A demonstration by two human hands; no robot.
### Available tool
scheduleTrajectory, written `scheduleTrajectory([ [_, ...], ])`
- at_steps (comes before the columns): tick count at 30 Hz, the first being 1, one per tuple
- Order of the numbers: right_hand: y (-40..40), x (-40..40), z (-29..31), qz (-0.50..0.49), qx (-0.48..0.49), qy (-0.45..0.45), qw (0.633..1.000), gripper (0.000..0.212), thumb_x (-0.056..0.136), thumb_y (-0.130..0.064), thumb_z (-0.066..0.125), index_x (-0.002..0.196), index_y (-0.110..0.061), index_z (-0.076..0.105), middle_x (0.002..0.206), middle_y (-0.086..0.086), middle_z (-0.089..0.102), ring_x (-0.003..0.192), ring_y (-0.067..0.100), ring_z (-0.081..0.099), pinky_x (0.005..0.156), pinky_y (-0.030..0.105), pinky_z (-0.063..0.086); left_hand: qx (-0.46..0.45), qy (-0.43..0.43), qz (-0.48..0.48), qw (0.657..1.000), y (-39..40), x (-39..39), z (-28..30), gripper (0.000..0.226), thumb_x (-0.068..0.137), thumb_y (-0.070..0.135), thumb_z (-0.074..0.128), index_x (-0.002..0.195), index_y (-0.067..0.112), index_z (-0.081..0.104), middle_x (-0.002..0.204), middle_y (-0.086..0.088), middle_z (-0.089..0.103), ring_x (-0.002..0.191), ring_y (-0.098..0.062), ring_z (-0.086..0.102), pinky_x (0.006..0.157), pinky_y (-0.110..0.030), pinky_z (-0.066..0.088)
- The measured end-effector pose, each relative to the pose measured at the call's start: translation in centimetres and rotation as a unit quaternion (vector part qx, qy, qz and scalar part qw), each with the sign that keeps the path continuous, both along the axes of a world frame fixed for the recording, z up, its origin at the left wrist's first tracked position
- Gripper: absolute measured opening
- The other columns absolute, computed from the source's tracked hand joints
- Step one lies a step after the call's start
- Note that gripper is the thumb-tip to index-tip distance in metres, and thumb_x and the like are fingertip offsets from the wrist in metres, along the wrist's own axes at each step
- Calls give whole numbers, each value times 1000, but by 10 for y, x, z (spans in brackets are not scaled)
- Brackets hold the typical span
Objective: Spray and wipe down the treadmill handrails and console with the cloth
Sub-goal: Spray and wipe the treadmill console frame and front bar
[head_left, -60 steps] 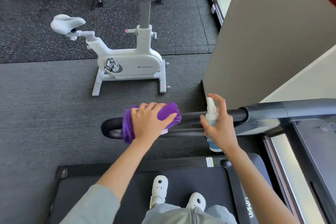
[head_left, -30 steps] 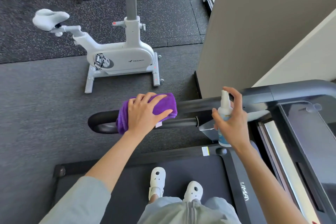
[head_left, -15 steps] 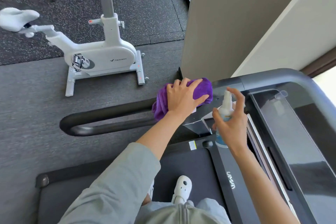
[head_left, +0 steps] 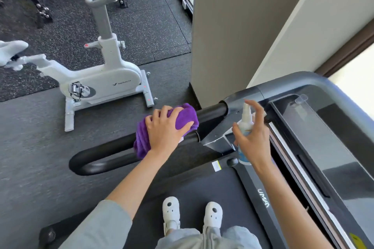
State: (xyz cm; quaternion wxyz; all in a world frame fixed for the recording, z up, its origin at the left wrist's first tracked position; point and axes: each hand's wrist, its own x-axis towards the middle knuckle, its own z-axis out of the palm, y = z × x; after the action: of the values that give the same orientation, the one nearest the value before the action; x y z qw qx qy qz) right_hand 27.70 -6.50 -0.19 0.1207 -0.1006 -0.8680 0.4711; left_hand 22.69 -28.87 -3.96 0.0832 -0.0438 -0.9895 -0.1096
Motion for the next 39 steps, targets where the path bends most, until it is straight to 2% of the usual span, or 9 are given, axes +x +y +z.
scheduleTrajectory([
  [3, 3, 9, 3, -93, 31, 11, 995, 56, 88, -11, 64, 129, -39, 37, 66, 3, 54, 57, 29, 57, 54, 39, 49, 30, -13, -49, 998, 44, -23, 9, 51, 84, 66, 53, 117, 28, 62, 107, -1, 61, 96, -27, 56, 77, -38, 36],
  [5, 13, 14, 8, -137, 66, 26, 988, 56, 87, -13, 65, 132, -33, 38, 64, 5, 53, 57, 23, 53, 53, 32, 41, 116, -13, -50, 992, 64, -34, 18, 48, 85, 60, 59, 114, 23, 63, 104, -3, 61, 95, -28, 56, 76, -38, 36],
  [7, 27, 18, 15, -175, 84, 22, 981, 56, 87, -10, 64, 133, -30, 39, 63, 5, 52, 54, 21, 50, 51, 31, 39, 181, 9, -55, 982, 76, -38, 25, 47, 84, 56, 62, 113, 19, 64, 101, -5, 61, 92, -30, 57, 75, -39, 38],
  [12, 53, 32, 27, -230, 118, 17, 966, 57, 90, -6, 59, 136, -32, 37, 66, 8, 52, 50, 16, 43, 46, 28, 34, 216, 36, -108, 970, 85, -34, 32, 46, 84, 50, 66, 112, 14, 65, 97, -7, 62, 87, -31, 58, 73, -42, 43],
  [15, 65, 36, 28, -223, 133, 4, 966, 56, 91, -4, 59, 140, -24, 41, 60, -1, 44, 48, 12, 39, 47, 26, 32, 245, 31, -113, 962, 94, -35, 39, 44, 84, 47, 68, 111, 14, 65, 96, -7, 61, 87, -30, 58, 75, -44, 44],
  [21, 92, 12, 21, -185, 89, -28, 978, 54, 91, -5, 57, 139, -26, 41, 66, -16, 41, 60, 16, 43, 68, 32, 37, 251, 52, -111, 960, 116, -35, 43, 39, 83, 42, 71, 109, 14, 65, 96, -6, 62, 90, -31, 60, 77, -45, 45],
  [27, 116, -10, 15, -180, 26, -5, 983, 59, 84, 0, 55, 122, -41, 36, 62, -5, 47, 60, 12, 48, 63, 29, 36, 247, 63, -84, 963, 133, -34, 45, 37, 82, 39, 71, 109, 14, 64, 96, -6, 63, 89, -32, 60, 78, -47, 48],
  [33, 133, -7, 16, -142, 25, -1, 990, 61, 85, -3, 54, 128, -41, 35, 74, 2, 59, 61, 21, 51, 63, 36, 46, 224, 67, -99, 967, 153, -46, 52, 40, 83, 40, 69, 110, 12, 64, 97, -8, 65, 87, -31, 61, 76, -48, 49],
  [39, 151, 8, 9, -212, 44, 4, 976, 64, 85, -7, 60, 124, -50, 34, 59, -11, 45, 58, 11, 49, 55, 18, 38, 217, 47, -132, 966, 174, -60, 50, 39, 82, 38, 73, 110, 12, 66, 98, -8, 64, 88, -32, 61, 76, -49, 49],
])
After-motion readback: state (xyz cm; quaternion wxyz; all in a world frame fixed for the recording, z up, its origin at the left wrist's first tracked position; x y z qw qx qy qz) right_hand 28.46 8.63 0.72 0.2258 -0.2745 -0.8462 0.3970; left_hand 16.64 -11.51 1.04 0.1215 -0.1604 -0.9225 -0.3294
